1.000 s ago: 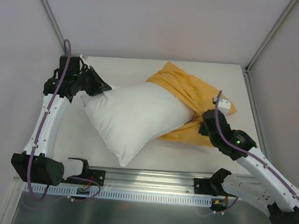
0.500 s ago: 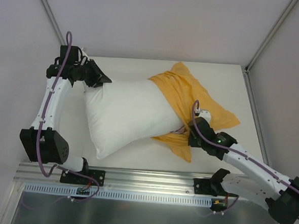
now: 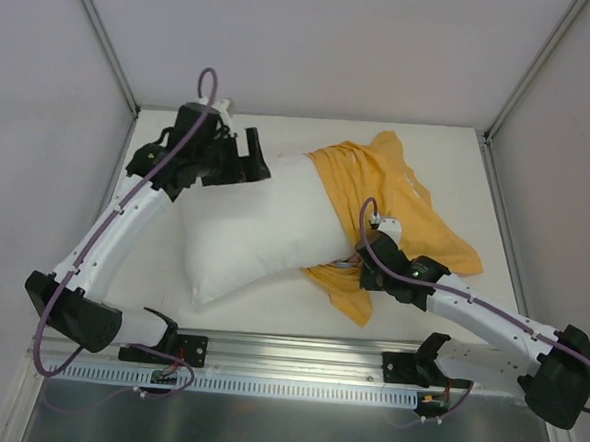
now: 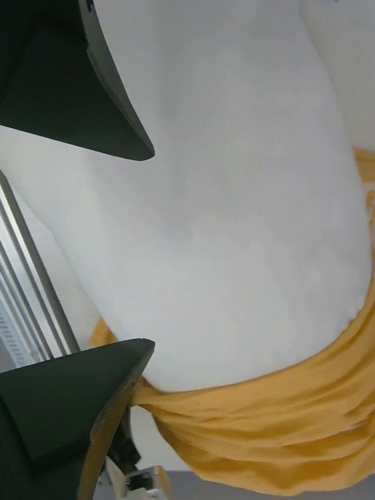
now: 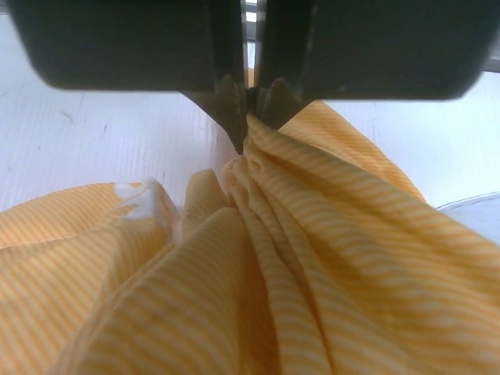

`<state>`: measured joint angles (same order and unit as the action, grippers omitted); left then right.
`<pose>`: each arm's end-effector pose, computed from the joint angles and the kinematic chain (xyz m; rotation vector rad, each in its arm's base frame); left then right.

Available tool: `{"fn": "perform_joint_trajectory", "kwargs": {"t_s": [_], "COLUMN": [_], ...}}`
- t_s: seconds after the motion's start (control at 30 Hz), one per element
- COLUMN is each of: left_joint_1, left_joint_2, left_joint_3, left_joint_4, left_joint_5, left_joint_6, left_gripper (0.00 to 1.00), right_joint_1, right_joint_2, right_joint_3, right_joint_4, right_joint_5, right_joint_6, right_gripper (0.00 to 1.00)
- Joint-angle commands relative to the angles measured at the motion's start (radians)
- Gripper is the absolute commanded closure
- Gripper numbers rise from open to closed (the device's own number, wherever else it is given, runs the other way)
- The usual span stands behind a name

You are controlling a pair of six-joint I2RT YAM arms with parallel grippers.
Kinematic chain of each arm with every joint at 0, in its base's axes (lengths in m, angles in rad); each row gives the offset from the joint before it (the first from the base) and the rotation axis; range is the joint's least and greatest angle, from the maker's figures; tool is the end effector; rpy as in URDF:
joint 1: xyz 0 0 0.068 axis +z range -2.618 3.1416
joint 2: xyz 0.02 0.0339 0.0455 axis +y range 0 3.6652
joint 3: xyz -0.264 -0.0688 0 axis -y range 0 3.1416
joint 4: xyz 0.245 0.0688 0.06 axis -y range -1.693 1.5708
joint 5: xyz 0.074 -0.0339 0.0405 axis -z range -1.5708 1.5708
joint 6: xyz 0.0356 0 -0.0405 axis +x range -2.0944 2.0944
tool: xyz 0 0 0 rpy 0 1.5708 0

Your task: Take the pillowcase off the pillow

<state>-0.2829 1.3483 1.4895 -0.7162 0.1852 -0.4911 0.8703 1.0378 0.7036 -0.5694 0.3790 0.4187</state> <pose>0.2741 -0.0865 0.4056 -0.1183 2.2028 -0.6415 0.1411 0.1469 0.2331 -0.3799 2.3625 0.1310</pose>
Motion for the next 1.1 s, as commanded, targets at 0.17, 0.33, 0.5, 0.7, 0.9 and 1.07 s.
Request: {"fn": "perform_joint_trajectory", "kwargs": {"t_s": [0.17, 0.33, 0.5, 0.7, 0.9, 1.07], "left_joint_1": [-0.468, -0.567, -0.564, -0.553, -0.481, -0.403], "left_joint_2": [0.093, 0.261, 0.385, 0.407, 0.272, 0.169], "left_joint_3": [-0.044, -0.020, -0.051, -0.074, -0.170, -0.218], "left_joint_4": [-0.026, -0.005, 0.047, 0.061, 0.072, 0.083], "left_joint_5": [-0.372, -0.411, -0.391, -0.368, -0.351, -0.313], "left_joint_6": [0.037, -0.003, -0.020, -0.046, -0.075, -0.076], "left_gripper": [0.01, 0.01, 0.01, 1.00, 1.00, 1.00], "right_joint_1": [0.006, 0.001, -0.177, -0.520, -0.881, -0.926], "right_joint_2": [0.004, -0.068, -0.194, -0.239, -0.240, -0.249], "right_joint_3": [0.063, 0.112, 0.117, 0.162, 0.129, 0.135], "right_joint_4": [0.008, -0.118, -0.165, -0.176, -0.149, -0.122], "right_joint_5": [0.021, 0.159, 0.175, -0.033, -0.424, -0.587], "right_joint_6": [0.022, -0.004, -0.096, -0.224, -0.264, -0.276], "right_gripper": [0.99, 0.15, 0.01, 0.04, 0.04, 0.04]}}
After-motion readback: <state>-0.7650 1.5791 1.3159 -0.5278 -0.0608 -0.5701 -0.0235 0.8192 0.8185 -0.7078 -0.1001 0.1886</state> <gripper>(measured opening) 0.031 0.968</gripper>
